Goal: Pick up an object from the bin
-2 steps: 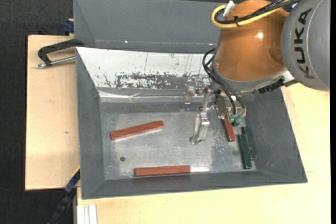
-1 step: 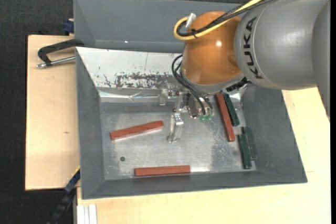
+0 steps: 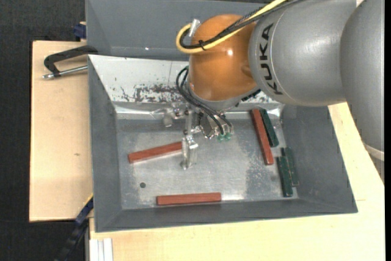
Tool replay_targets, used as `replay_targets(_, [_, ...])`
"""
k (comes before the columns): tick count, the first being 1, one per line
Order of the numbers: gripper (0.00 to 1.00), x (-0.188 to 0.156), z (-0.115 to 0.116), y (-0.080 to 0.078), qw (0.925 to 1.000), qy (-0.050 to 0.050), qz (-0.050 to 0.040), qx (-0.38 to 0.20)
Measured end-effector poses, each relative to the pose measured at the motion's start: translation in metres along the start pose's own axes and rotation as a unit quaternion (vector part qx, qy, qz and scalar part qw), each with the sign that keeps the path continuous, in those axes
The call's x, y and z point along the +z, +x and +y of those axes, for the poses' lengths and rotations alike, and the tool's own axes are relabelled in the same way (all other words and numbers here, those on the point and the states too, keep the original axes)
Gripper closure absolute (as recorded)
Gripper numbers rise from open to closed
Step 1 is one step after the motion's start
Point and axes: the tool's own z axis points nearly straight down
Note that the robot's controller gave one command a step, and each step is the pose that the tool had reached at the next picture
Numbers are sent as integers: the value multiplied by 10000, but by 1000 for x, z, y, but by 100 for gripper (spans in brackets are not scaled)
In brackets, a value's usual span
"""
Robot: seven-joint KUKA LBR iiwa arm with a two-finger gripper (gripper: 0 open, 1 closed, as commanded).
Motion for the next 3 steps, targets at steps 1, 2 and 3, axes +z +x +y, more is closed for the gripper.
replay_targets(1, [0,8,10,-11,9997,3,-35,-239])
replay_targets(2, [0,74,19,-17,9912,6,-37,-1323])
replay_targets(3, [100,93,22,-25,9908,-8,-125,-1347])
